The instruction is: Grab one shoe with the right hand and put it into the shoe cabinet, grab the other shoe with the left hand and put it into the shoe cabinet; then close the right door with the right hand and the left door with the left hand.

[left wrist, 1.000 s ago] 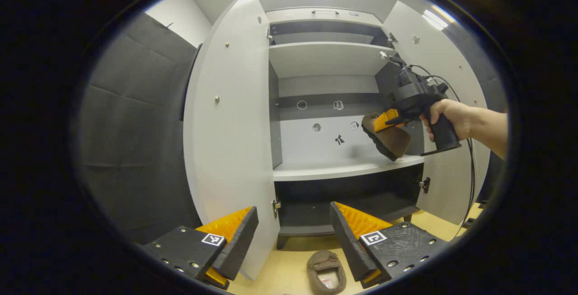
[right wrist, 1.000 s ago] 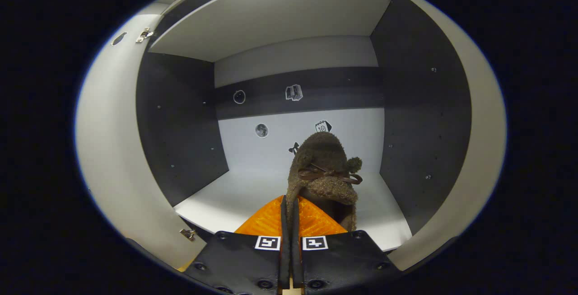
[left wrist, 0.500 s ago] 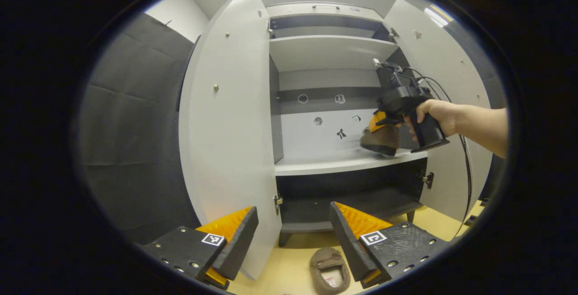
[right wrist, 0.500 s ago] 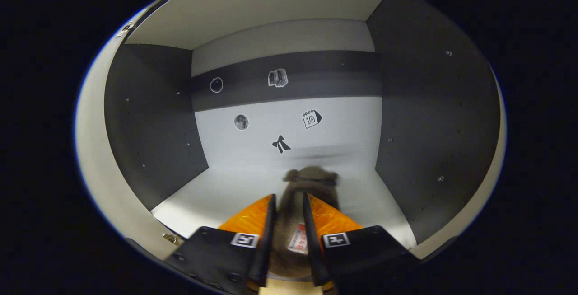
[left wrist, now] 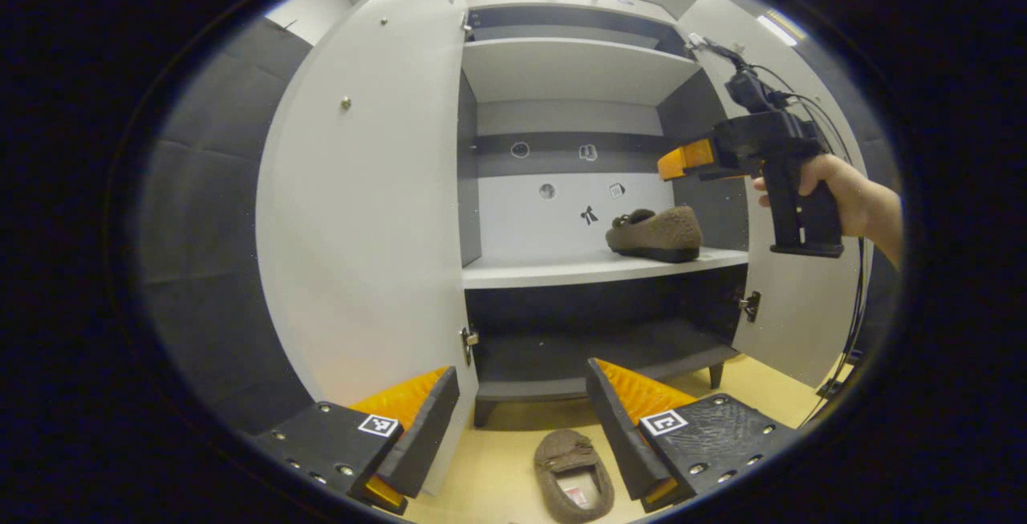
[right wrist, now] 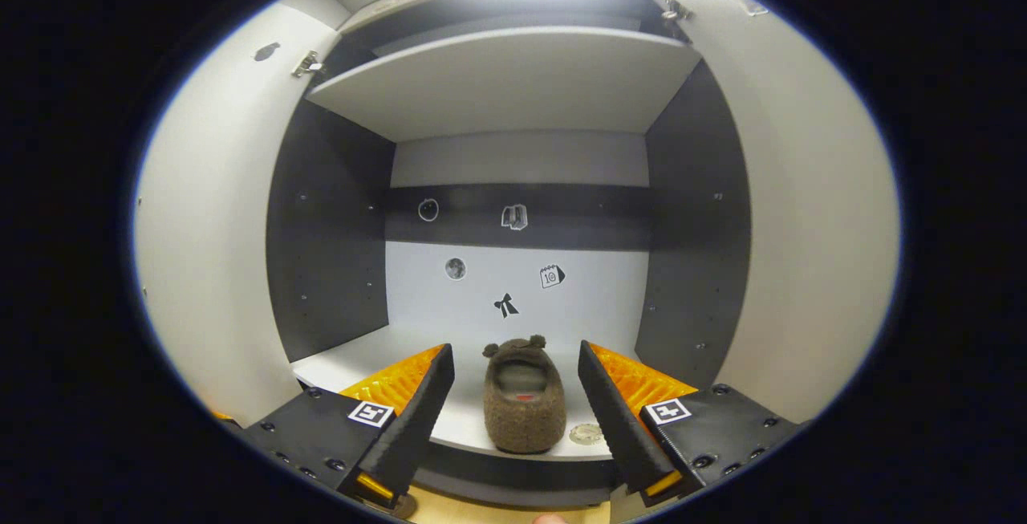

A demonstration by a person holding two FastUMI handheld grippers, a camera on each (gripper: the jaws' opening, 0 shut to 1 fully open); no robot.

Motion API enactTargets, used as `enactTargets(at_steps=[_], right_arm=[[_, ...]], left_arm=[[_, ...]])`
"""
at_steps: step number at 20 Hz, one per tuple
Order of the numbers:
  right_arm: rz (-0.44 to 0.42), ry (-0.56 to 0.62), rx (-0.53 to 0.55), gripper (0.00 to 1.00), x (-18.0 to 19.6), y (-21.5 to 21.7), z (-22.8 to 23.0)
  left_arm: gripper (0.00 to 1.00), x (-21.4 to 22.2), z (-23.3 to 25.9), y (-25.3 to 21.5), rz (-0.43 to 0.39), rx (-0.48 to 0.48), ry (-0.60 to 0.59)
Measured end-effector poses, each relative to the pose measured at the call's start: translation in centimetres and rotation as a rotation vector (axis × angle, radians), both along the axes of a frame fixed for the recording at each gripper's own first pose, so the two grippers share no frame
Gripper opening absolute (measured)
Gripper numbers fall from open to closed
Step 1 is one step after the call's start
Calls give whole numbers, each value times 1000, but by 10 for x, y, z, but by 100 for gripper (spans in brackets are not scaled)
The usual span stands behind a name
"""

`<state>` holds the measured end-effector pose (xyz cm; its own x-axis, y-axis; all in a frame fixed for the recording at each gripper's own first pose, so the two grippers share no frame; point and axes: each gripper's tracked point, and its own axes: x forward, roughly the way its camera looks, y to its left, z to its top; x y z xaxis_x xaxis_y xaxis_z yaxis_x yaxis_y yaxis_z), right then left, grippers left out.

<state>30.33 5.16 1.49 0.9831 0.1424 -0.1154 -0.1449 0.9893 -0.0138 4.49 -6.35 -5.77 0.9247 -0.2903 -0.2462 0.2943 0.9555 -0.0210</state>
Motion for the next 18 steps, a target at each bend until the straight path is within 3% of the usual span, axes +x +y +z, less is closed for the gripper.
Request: enactTargets(at_steps=[1, 2, 3, 18], right_arm=[[-2, -19, -7, 100, -11, -1, 1], [1, -31, -13, 95, -22, -1, -1], [5, -33, -16, 100, -32, -1, -4], [21, 17, -62, 100, -129, -13, -47]], left_arm=[[93, 1, -7, -3, -11, 2, 14], [93, 3, -15, -8, -24, 5, 29], [93, 3, -24, -10, -35, 10, 44], [93, -6, -184, -24, -123, 96, 371]])
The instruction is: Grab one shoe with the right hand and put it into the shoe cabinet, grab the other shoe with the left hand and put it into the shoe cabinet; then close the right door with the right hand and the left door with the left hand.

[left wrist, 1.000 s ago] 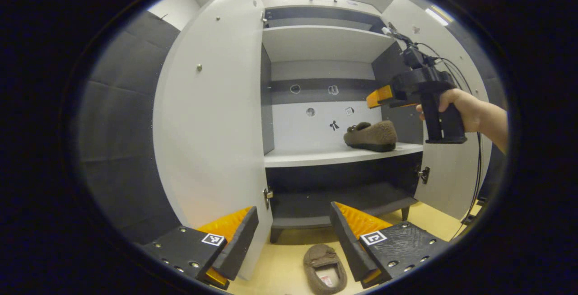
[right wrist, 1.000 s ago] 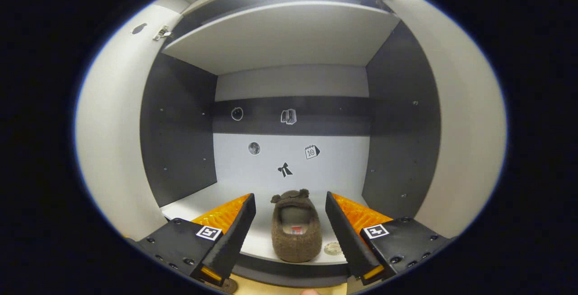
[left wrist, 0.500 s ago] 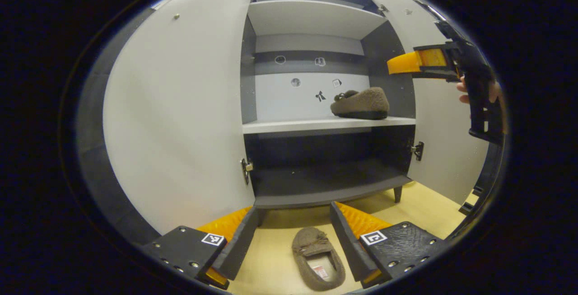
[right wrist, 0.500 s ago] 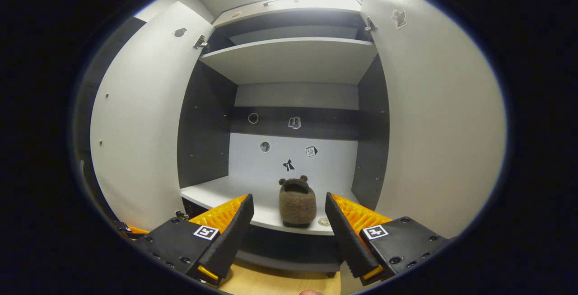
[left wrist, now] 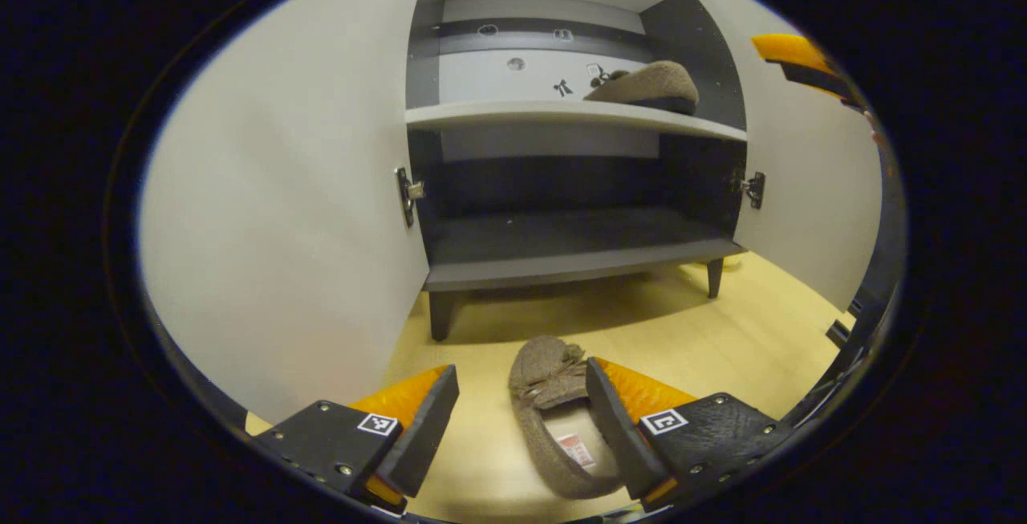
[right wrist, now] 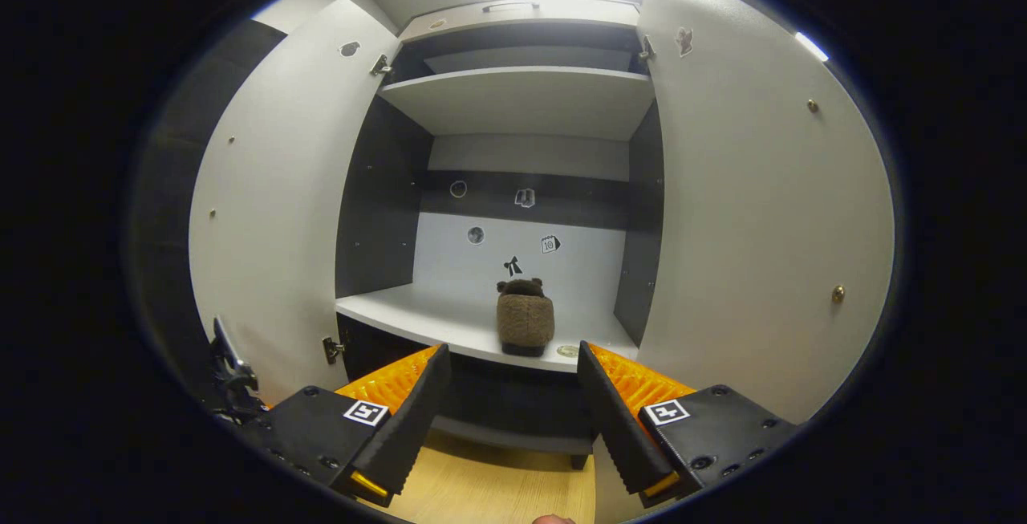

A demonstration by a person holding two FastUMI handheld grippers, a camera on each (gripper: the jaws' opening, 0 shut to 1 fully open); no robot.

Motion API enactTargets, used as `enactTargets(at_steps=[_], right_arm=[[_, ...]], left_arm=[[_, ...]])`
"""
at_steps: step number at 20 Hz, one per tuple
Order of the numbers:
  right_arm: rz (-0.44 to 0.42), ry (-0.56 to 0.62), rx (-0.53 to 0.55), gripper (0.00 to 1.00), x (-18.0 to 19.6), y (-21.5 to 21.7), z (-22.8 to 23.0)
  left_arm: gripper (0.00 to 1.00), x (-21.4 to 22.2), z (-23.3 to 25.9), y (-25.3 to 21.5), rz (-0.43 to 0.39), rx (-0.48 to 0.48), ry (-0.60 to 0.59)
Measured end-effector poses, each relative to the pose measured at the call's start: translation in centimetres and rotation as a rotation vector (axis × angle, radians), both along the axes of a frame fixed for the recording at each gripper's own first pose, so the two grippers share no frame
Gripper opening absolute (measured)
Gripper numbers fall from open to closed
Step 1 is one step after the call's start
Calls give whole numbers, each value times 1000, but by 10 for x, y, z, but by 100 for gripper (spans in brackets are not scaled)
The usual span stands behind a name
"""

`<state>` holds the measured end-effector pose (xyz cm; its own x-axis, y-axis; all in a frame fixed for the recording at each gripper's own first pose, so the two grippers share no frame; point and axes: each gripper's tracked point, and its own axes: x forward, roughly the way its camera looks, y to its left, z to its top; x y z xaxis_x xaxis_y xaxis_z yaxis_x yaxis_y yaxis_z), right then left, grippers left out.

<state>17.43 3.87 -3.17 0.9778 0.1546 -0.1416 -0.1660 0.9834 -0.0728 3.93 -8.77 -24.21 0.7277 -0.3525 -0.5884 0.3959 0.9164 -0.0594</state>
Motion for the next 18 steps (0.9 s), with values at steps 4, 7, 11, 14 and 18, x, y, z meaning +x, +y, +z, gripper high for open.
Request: enactTargets(at_steps=[4, 7, 11, 14, 18], right_arm=[[-13, 12, -8, 100, -9, -5, -4], [-25, 42, 9, 100, -17, -8, -11], [-43, 87, 10, 100, -29, -13, -23], [-53, 119, 5, 100, -38, -16, -32], [-62, 127, -4, 100, -45, -18, -34]], left_arm=[[93, -8, -39, 2, -15, 49, 83], [93, -11, -69, 5, -12, 74, 160], [91, -12, -81, 10, 19, 37, 207], [78, -13, -93, 5, 23, -1, 246], [28, -17, -97, -6, 25, -9, 291]])
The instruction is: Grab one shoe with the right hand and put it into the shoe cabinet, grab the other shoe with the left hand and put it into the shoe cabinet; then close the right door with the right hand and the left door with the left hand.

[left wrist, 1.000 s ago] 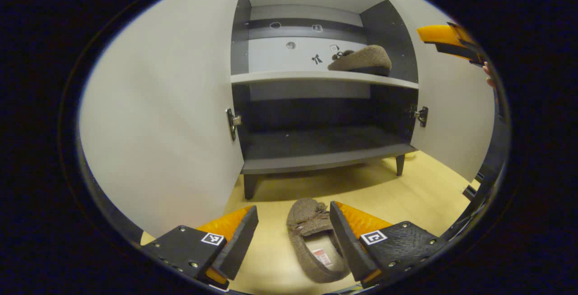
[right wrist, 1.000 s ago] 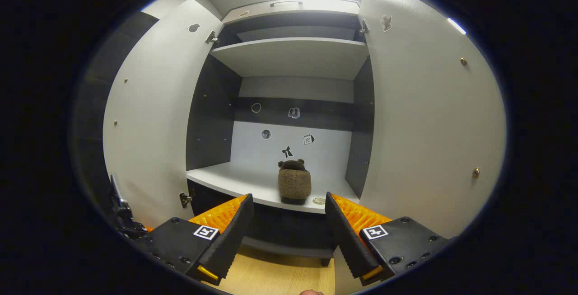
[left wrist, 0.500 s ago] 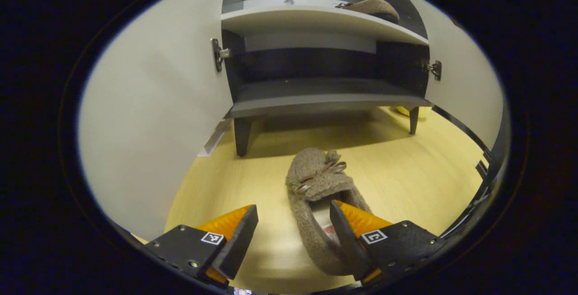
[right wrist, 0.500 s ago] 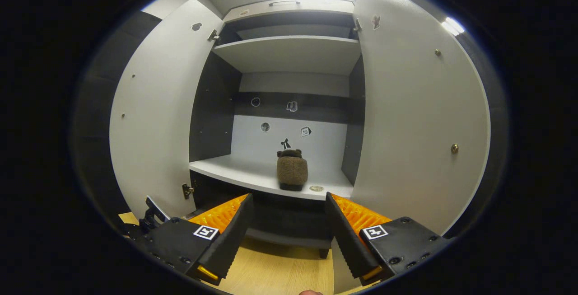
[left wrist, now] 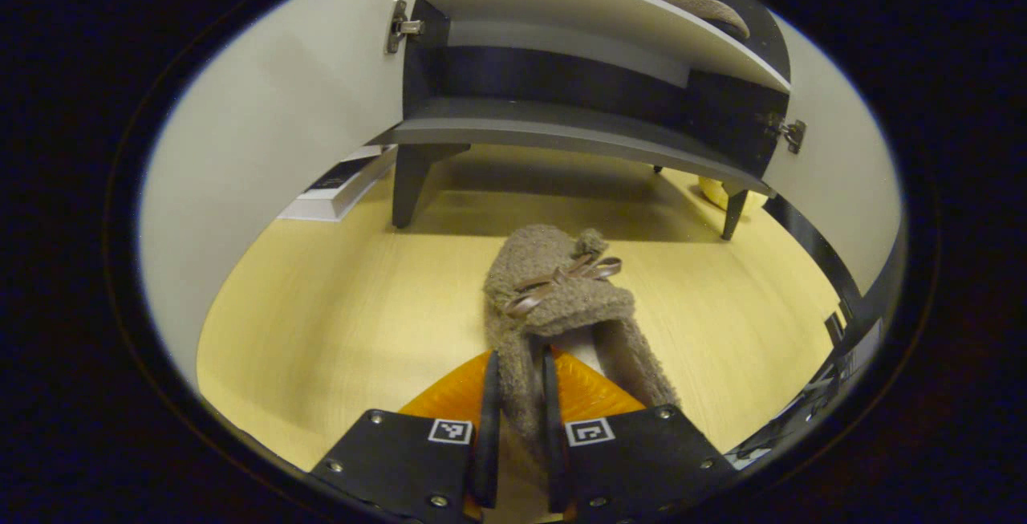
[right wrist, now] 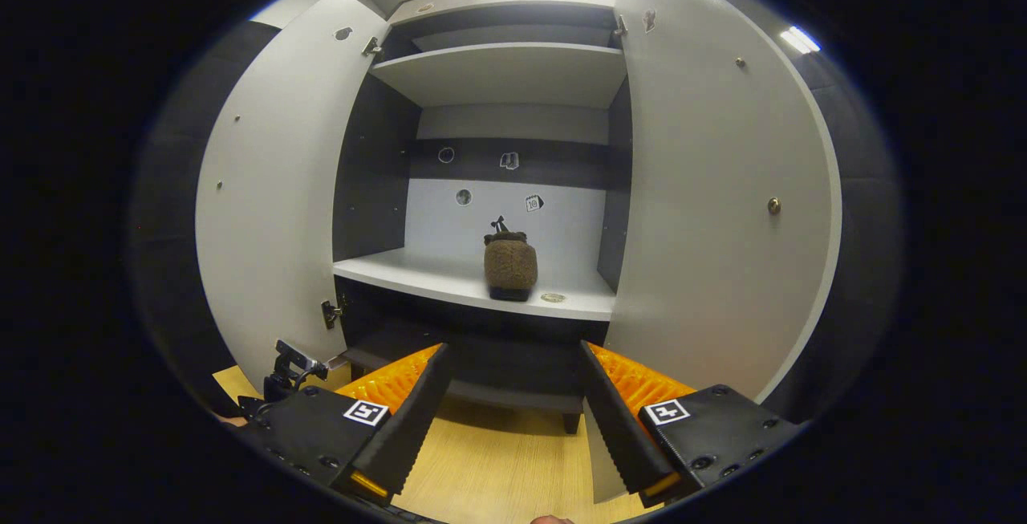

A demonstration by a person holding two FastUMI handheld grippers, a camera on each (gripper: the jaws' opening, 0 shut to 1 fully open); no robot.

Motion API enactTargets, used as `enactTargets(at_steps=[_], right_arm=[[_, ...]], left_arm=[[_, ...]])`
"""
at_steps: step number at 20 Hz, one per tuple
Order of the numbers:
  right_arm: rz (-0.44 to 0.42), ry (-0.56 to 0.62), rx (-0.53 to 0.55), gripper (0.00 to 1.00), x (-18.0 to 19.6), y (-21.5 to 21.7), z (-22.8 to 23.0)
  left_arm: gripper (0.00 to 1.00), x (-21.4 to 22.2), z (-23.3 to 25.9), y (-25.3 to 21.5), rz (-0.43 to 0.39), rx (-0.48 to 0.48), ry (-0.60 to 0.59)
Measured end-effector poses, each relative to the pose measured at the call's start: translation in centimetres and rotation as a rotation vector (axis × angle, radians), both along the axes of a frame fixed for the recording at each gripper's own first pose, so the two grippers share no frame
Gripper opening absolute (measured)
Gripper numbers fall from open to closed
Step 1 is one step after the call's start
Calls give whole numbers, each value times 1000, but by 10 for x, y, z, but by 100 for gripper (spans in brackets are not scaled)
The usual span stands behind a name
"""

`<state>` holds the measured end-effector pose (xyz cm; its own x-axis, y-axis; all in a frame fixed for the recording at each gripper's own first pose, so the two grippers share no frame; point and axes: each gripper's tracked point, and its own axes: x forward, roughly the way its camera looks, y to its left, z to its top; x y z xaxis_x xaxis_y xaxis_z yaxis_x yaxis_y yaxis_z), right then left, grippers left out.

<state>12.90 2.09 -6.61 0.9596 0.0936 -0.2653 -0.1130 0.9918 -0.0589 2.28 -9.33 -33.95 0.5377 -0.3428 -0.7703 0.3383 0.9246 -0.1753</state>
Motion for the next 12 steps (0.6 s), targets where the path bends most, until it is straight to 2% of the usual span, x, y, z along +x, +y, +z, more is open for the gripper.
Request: enactTargets(at_steps=[2, 4, 5, 6, 7, 8, 12], right_arm=[[5, -1, -5, 100, -3, 1, 0], [13, 2, -11, 100, -6, 4, 0], [15, 1, -19, 100, -7, 5, 0], [17, 1, -25, 100, -9, 5, -1], [21, 0, -26, 100, -10, 5, 0], [23, 1, -25, 100, -11, 7, -1], [28, -5, -13, 100, -14, 7, 3]], left_arm=[[6, 13, 4, 3, -8, 26, -33], [2, 18, 15, 1, -2, -12, -56], [1, 20, 24, 0, 9, -36, -80], [7, 25, 35, -2, 16, -56, -102], [7, 24, 45, -2, 23, -73, -119], [1, 27, 54, -4, 28, -92, -130], [1, 43, 103, -12, 48, -154, -196]])
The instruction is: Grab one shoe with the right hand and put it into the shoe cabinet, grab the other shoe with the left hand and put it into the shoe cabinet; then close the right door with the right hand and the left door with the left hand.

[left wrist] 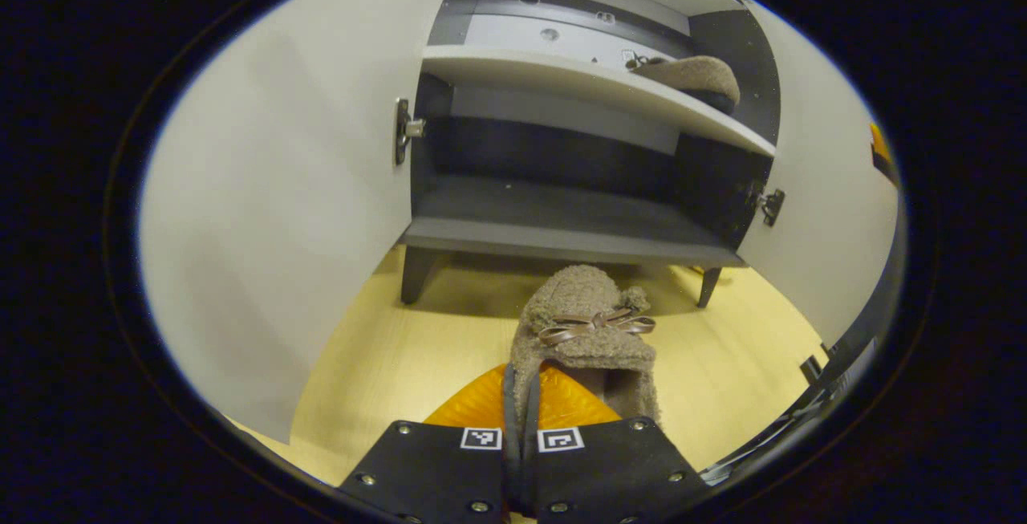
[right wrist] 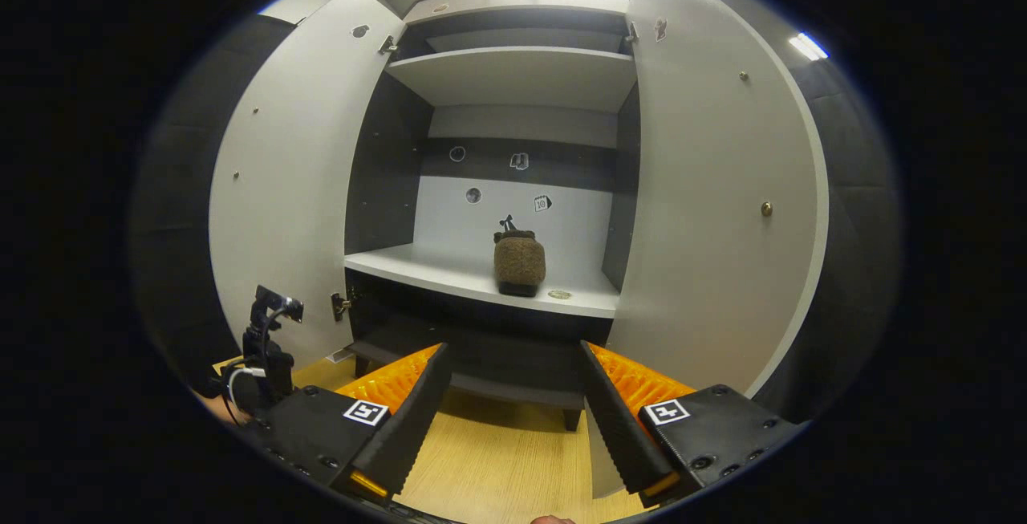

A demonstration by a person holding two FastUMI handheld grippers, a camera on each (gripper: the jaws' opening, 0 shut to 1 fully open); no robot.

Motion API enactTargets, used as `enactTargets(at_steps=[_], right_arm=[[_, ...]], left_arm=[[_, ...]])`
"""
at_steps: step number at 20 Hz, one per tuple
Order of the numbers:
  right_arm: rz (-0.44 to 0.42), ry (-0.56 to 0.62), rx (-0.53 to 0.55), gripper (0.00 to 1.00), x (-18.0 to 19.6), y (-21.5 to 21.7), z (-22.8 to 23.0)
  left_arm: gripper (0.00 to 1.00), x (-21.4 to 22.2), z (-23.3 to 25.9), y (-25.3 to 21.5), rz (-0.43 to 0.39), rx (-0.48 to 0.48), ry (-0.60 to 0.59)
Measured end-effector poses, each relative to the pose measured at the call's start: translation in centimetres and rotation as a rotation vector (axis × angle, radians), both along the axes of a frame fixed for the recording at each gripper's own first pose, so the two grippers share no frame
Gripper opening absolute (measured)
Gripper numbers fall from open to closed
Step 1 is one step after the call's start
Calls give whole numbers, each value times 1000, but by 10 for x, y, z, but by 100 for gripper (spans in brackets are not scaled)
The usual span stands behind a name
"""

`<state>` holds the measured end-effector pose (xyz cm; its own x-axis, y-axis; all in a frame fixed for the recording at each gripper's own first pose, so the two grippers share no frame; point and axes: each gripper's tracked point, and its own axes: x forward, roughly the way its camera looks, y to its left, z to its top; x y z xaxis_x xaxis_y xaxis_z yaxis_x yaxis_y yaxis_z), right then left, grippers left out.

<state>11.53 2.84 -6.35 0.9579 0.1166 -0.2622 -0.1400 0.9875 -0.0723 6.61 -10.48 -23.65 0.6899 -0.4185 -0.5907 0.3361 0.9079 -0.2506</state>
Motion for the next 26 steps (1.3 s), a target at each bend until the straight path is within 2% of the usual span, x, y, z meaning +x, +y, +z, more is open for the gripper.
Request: enactTargets(at_steps=[2, 3, 4, 5, 7, 8, 11, 18, 19, 20, 26], right_arm=[[3, -2, 1, 100, -1, 0, 0], [4, -3, 0, 100, -3, -1, 0], [5, -3, 3, 100, -3, -1, 0], [5, -3, 6, 100, -5, -1, 1], [4, -4, 7, 100, -7, -4, 1], [3, -5, 7, 100, -7, -5, 1], [2, -3, 7, 100, -11, -6, 1], [-4, -6, 13, 100, -15, -6, 2], [-7, -6, 15, 100, -15, -6, 3], [-8, -5, 19, 100, -15, -4, 2], [-27, -10, 20, 100, -14, -8, -1]], left_arm=[[1, 14, 31, -6, 7, -27, -43], [7, 16, 43, -6, 12, -40, -64], [7, 22, 57, -9, 13, -49, -84], [1, 24, 71, -10, 18, -57, -104], [1, 33, 97, -15, 23, -80, -147], [7, 40, 111, -16, 31, -92, -169], [1, 53, 152, -17, 43, -146, -227], [1, 97, 207, -25, 67, -206, -343], [4, 98, 213, -24, 72, -212, -352], [1, 106, 219, -24, 78, -219, -359], [1, 157, 256, -34, 92, -255, -424]])
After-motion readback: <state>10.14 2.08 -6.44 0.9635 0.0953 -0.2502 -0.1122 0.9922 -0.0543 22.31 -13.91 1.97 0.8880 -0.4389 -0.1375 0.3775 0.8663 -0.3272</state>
